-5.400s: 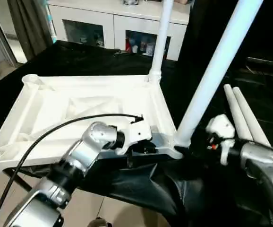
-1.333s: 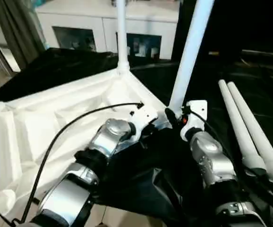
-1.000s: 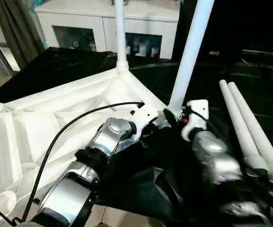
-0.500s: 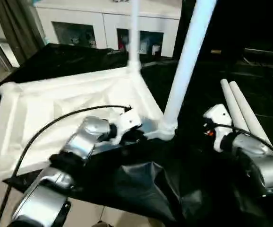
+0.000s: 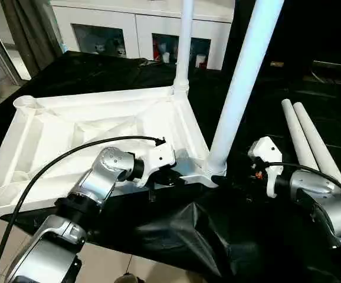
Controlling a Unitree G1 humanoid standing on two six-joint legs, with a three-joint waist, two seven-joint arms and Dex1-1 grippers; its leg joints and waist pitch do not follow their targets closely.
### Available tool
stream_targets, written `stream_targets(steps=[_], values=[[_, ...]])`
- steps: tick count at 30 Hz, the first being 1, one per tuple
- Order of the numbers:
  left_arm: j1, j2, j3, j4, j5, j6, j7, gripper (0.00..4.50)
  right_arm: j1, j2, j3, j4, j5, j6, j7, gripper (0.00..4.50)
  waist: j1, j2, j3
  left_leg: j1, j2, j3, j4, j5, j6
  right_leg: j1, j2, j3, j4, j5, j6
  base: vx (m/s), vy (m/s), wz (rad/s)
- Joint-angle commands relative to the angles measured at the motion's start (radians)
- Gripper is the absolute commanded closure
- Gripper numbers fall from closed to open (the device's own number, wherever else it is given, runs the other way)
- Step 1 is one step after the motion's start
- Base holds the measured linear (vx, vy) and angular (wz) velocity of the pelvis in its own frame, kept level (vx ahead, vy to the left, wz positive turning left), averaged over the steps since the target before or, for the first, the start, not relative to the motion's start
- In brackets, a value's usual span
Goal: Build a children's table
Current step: Rotate leg to tighten
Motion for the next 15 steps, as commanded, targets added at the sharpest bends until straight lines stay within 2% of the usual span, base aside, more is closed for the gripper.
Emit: stream_targets(steps=[1,7,9,15], values=[[0.003,-0.016,-0.004,-0.047,-0.040,-0.008,-0.024,4.50,-0.015,0.005,0.008,0.016,-0.001,-0.003,0.009,0.57,0.001,-0.022,-0.066,0.014,0.035,-0.004,-0.049,-0.081,0.118,0.055,-0.053,0.042,-0.056,0.045,-0.266,0.000,0.000,0.00],[0.005,-0.018,-0.007,-0.053,-0.039,-0.003,-0.028,4.50,-0.026,0.025,0.015,0.038,-0.001,-0.014,0.011,1.02,0.004,-0.021,-0.068,0.014,0.034,-0.005,-0.046,-0.071,0.122,0.057,-0.052,0.041,-0.052,0.063,-0.270,0.000,0.000,0.00],[0.007,-0.018,-0.007,-0.058,-0.037,0.003,-0.030,4.50,-0.029,0.031,0.019,0.050,-0.003,-0.019,0.013,1.29,0.004,-0.021,-0.067,0.013,0.034,-0.005,-0.046,-0.075,0.122,0.056,-0.052,0.041,-0.052,0.059,-0.270,0.000,0.000,0.00],[0.008,-0.017,-0.007,-0.061,-0.036,0.010,-0.035,4.50,-0.032,0.042,0.015,0.062,-0.004,-0.023,0.012,1.70,0.002,-0.018,-0.066,0.014,0.035,-0.006,-0.047,-0.105,0.106,0.056,-0.053,0.041,-0.055,0.021,-0.269,0.000,0.000,0.00]])
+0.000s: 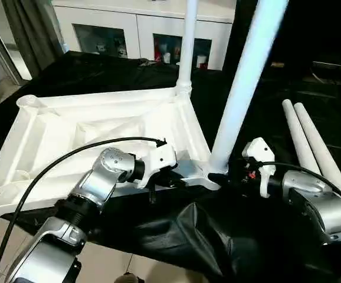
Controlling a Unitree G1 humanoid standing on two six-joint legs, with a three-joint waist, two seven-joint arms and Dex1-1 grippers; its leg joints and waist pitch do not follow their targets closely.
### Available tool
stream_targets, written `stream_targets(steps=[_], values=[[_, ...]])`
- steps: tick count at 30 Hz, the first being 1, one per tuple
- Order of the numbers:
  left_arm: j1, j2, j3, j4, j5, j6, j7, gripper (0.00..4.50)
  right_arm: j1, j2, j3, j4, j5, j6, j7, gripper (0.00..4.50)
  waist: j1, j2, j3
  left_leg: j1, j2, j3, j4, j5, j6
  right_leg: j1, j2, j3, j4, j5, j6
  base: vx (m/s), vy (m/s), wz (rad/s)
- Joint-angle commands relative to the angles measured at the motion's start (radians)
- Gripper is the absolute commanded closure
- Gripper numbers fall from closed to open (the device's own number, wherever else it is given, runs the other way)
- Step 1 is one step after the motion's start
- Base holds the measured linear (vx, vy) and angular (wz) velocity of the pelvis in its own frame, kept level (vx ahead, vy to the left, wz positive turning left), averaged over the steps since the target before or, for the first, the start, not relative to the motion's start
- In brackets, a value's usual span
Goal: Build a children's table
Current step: Rotate leg to tighten
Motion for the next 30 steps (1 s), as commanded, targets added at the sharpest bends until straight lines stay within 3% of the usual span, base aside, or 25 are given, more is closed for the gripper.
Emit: stream_targets(steps=[1,5,9,13,15,18,20,23,30], values=[[0.001,-0.017,-0.006,-0.043,-0.036,-0.008,-0.028,4.50,-0.008,0.005,-0.006,0.005,-0.001,-0.011,-0.004,1.70,0.000,-0.018,-0.066,0.015,0.034,-0.005,-0.054,-0.108,0.101,0.056,-0.052,0.041,-0.060,0.016,-0.267,0.000,0.000,0.00],[-0.005,-0.033,0.011,-0.017,-0.031,-0.007,0.016,4.50,-0.007,0.046,-0.037,0.031,-0.007,-0.031,-0.084,1.77,-0.001,-0.016,-0.067,0.015,0.034,-0.006,-0.054,-0.108,0.094,0.055,-0.053,0.041,-0.059,0.022,-0.266,0.000,0.000,0.00],[-0.058,-0.095,0.055,0.108,0.010,0.012,0.220,4.50,-0.017,0.143,-0.085,0.099,-0.038,-0.039,-0.282,1.78,-0.010,-0.021,-0.066,0.016,0.030,-0.005,-0.055,-0.124,0.066,0.054,-0.052,0.041,-0.065,-0.028,-0.257,0.000,0.000,0.00],[-0.104,-0.175,0.074,0.197,0.029,0.069,0.378,4.50,-0.050,0.279,-0.149,0.212,-0.063,-0.024,-0.563,1.78,-0.013,-0.017,-0.068,0.015,0.027,-0.005,-0.055,-0.117,0.053,0.053,-0.052,0.043,-0.064,-0.033,-0.247,0.000,0.000,0.00],[-0.135,-0.232,0.096,0.249,0.026,0.108,0.472,4.50,-0.078,0.339,-0.156,0.282,-0.094,-0.039,-0.692,1.78,-0.017,-0.014,-0.066,0.018,0.024,-0.005,-0.057,-0.135,0.029,0.050,-0.051,0.042,-0.070,-0.071,-0.242,0.000,0.000,0.00],[-0.171,-0.282,0.102,0.309,0.043,0.110,0.554,4.50,-0.115,0.404,-0.155,0.336,-0.099,-0.069,-0.749,1.78,-0.013,-0.013,-0.066,0.020,0.025,-0.005,-0.058,-0.150,0.033,0.052,-0.052,0.043,-0.075,-0.080,-0.233,0.000,0.000,0.00],[-0.180,-0.295,0.095,0.324,0.053,0.101,0.568,4.50,-0.130,0.428,-0.158,0.345,-0.093,-0.082,-0.751,1.78,-0.014,-0.013,-0.068,0.018,0.023,-0.007,-0.058,-0.157,0.037,0.053,-0.052,0.043,-0.076,-0.082,-0.226,0.000,0.000,0.00],[-0.182,-0.303,0.087,0.318,0.049,0.096,0.543,4.50,-0.148,0.448,-0.150,0.330,-0.085,-0.106,-0.718,1.08,-0.011,-0.010,-0.071,0.016,0.025,-0.008,-0.059,-0.147,0.047,0.057,-0.052,0.042,-0.073,-0.055,-0.220,0.000,0.000,0.00],[-0.176,-0.259,0.080,0.304,0.045,0.042,0.455,4.50,-0.146,0.387,-0.134,0.269,-0.074,-0.125,-0.609,0.51,-0.010,-0.014,-0.073,0.013,0.024,-0.008,-0.056,-0.133,0.068,0.060,-0.053,0.041,-0.071,-0.031,-0.225,0.000,0.000,0.00]])
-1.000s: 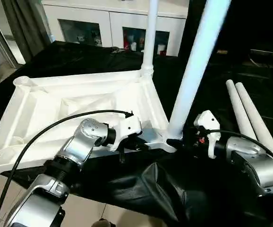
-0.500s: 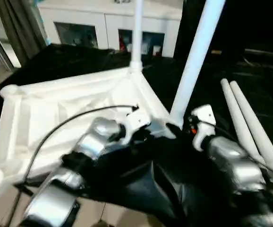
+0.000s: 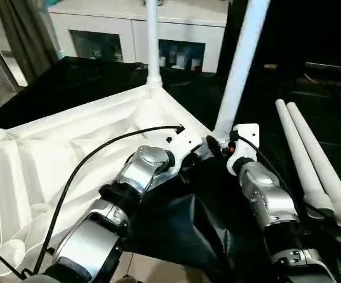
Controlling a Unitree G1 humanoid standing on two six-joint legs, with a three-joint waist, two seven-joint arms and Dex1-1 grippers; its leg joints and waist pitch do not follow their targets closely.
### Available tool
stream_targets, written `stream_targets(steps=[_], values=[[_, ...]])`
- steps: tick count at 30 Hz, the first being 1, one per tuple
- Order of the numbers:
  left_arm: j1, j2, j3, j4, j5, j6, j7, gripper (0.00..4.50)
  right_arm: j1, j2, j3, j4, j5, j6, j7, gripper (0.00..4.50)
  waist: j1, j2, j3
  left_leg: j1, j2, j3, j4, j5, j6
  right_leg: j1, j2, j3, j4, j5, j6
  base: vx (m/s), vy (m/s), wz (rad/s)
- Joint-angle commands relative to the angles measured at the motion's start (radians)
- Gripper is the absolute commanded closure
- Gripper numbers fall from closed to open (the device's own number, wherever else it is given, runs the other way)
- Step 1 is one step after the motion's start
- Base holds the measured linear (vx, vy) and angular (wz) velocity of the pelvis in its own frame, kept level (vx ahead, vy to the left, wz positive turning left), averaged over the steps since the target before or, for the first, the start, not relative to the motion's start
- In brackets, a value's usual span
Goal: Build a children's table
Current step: Rotate leg to tighten
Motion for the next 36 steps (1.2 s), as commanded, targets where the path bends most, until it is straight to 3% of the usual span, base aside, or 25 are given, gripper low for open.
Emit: stream_targets(steps=[1,3,7,9,13,17,24,30,36], values=[[0.011,0.018,0.012,-0.023,-0.026,-0.077,-0.053,4.50,0.026,-0.035,0.024,-0.079,0.032,0.017,0.111,0.51,0.004,-0.021,-0.067,0.009,0.025,-0.006,-0.061,-0.126,0.079,0.059,-0.052,0.039,-0.077,-0.023,-0.225,0.000,0.000,0.00],[0.016,0.029,0.008,-0.034,-0.028,-0.089,-0.072,4.50,0.036,-0.056,0.025,-0.104,0.042,0.026,0.148,0.24,0.007,-0.023,-0.068,0.009,0.025,-0.006,-0.059,-0.111,0.095,0.059,-0.051,0.039,-0.073,0.007,-0.225,0.000,0.000,0.00],[0.058,0.096,-0.010,-0.125,-0.063,-0.111,-0.234,4.50,0.120,-0.246,0.062,-0.252,0.080,0.081,0.403,0.06,0.012,-0.023,-0.067,0.010,0.029,-0.006,-0.058,-0.121,0.114,0.060,-0.050,0.038,-0.075,-0.008,-0.226,0.000,0.000,0.00],[0.073,0.125,-0.022,-0.155,-0.071,-0.112,-0.296,4.50,0.141,-0.324,0.071,-0.289,0.073,0.093,0.467,0.06,0.014,-0.025,-0.065,0.007,0.032,-0.007,-0.059,-0.128,0.112,0.062,-0.053,0.038,-0.076,-0.033,-0.223,0.000,0.000,0.00],[0.102,0.167,-0.040,-0.224,-0.087,-0.102,-0.386,4.50,0.148,-0.394,0.064,-0.320,0.075,0.103,0.533,0.06,0.010,-0.023,-0.062,0.009,0.033,-0.006,-0.061,-0.156,0.096,0.054,-0.052,0.038,-0.080,-0.093,-0.233,0.000,0.000,0.00],[0.125,0.184,-0.049,-0.275,-0.103,-0.099,-0.437,4.50,0.147,-0.415,0.078,-0.336,0.089,0.117,0.583,0.06,0.009,-0.022,-0.064,0.010,0.034,-0.005,-0.060,-0.153,0.095,0.051,-0.053,0.039,-0.078,-0.081,-0.240,0.000,0.000,0.00],[0.163,0.207,-0.064,-0.365,-0.120,-0.070,-0.498,4.50,0.154,-0.429,0.158,-0.357,0.096,0.137,0.674,0.06,0.018,-0.026,-0.063,0.011,0.036,-0.004,-0.059,-0.134,0.101,0.049,-0.053,0.039,-0.074,-0.063,-0.245,0.000,0.000,0.00],[0.170,0.211,-0.066,-0.386,-0.117,-0.056,-0.498,4.50,0.133,-0.409,0.164,-0.327,0.070,0.128,0.670,0.06,0.026,-0.026,-0.063,0.010,0.035,-0.005,-0.059,-0.126,0.090,0.049,-0.053,0.040,-0.071,-0.053,-0.240,0.000,0.000,0.00],[0.172,0.216,-0.059,-0.395,-0.111,-0.044,-0.495,4.50,0.128,-0.422,0.169,-0.325,0.082,0.138,0.684,0.76,0.025,-0.027,-0.061,0.010,0.034,-0.005,-0.059,-0.123,0.093,0.050,-0.052,0.040,-0.071,-0.047,-0.239,0.000,0.000,0.00]])
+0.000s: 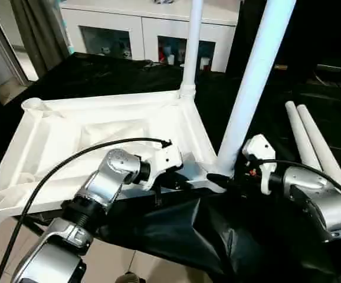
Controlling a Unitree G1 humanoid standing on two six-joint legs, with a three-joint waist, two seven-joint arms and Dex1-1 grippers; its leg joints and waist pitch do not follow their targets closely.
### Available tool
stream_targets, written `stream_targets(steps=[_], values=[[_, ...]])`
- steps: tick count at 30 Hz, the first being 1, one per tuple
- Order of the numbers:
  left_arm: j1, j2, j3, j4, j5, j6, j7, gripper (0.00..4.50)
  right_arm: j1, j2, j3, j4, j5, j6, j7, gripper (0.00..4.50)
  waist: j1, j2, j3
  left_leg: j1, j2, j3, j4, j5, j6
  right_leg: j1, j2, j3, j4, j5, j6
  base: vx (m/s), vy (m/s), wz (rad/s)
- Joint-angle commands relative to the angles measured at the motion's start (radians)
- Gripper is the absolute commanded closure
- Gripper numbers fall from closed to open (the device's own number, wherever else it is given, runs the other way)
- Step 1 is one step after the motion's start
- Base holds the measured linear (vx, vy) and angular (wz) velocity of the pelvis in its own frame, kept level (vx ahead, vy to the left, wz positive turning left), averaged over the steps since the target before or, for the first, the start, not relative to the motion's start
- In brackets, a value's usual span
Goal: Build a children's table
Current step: Rotate leg to tighten
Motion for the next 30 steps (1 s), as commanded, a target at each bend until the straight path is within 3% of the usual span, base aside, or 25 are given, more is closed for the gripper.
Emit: stream_targets(steps=[1,11,16,20,21,22,23,26,29,30], values=[[-0.010,-0.010,0.009,-0.058,-0.040,-0.011,-0.015,4.50,-0.015,-0.010,0.009,0.004,0.006,0.014,0.012,0.85,-0.003,-0.021,-0.066,0.015,0.034,-0.005,-0.060,-0.126,0.090,0.053,-0.052,0.041,-0.071,-0.048,-0.239,0.000,0.000,0.00],[-0.002,-0.007,0.010,-0.066,-0.038,0.003,-0.005,4.50,-0.006,-0.007,0.010,0.005,-0.004,0.012,0.022,1.62,-0.004,-0.021,-0.065,0.015,0.034,-0.005,-0.059,-0.123,0.091,0.053,-0.052,0.041,-0.069,-0.029,-0.247,0.000,0.000,0.00],[-0.016,-0.031,0.035,-0.035,-0.038,0.028,0.053,4.50,-0.001,0.046,-0.031,0.024,0.016,0.008,-0.038,1.78,-0.007,-0.021,-0.063,0.016,0.033,-0.005,-0.060,-0.136,0.083,0.051,-0.052,0.041,-0.072,-0.052,-0.247,0.000,0.000,0.00],[-0.056,-0.089,0.063,0.056,-0.010,0.047,0.195,4.50,-0.008,0.158,-0.087,0.089,0.018,0.028,-0.216,1.78,-0.013,-0.023,-0.063,0.015,0.030,-0.006,-0.062,-0.130,0.069,0.052,-0.050,0.040,-0.073,-0.059,-0.244,0.000,0.000,0.00],[-0.095,-0.134,0.077,0.130,0.015,0.059,0.315,4.50,-0.015,0.226,-0.104,0.134,-0.014,0.038,-0.355,1.78,-0.018,-0.022,-0.061,0.016,0.028,-0.004,-0.062,-0.136,0.064,0.048,-0.049,0.040,-0.076,-0.071,-0.242,0.000,0.000,0.00],[-0.096,-0.135,0.078,0.132,0.016,0.060,0.318,4.50,-0.015,0.228,-0.104,0.135,-0.015,0.038,-0.358,1.78,-0.021,-0.022,-0.064,0.018,0.027,-0.005,-0.062,-0.136,0.050,0.050,-0.049,0.040,-0.075,-0.073,-0.242,0.000,0.000,0.00],[-0.139,-0.181,0.101,0.207,0.028,0.080,0.443,4.50,-0.029,0.289,-0.113,0.185,-0.059,0.041,-0.501,1.78,-0.022,-0.024,-0.064,0.016,0.027,-0.006,-0.063,-0.136,0.049,0.052,-0.051,0.039,-0.076,-0.074,-0.241,0.000,0.000,0.00],[-0.193,-0.231,0.125,0.296,0.033,0.083,0.574,4.50,-0.055,0.362,-0.101,0.239,-0.099,0.033,-0.616,1.78,-0.025,-0.023,-0.064,0.017,0.022,-0.006,-0.062,-0.118,0.043,0.055,-0.049,0.041,-0.077,-0.051,-0.233,0.000,0.000,0.00],[-0.216,-0.253,0.126,0.330,0.038,0.072,0.606,4.50,-0.075,0.411,-0.099,0.258,-0.100,0.029,-0.650,1.78,-0.023,-0.022,-0.064,0.016,0.022,-0.006,-0.062,-0.128,0.052,0.056,-0.051,0.041,-0.080,-0.056,-0.225,0.000,0.000,0.00],[-0.225,-0.263,0.120,0.338,0.043,0.068,0.605,4.50,-0.097,0.445,-0.103,0.273,-0.094,0.026,-0.669,1.78,-0.024,-0.016,-0.061,0.016,0.022,-0.006,-0.064,-0.135,0.055,0.055,-0.050,0.041,-0.082,-0.063,-0.221,0.000,0.000,0.00]])
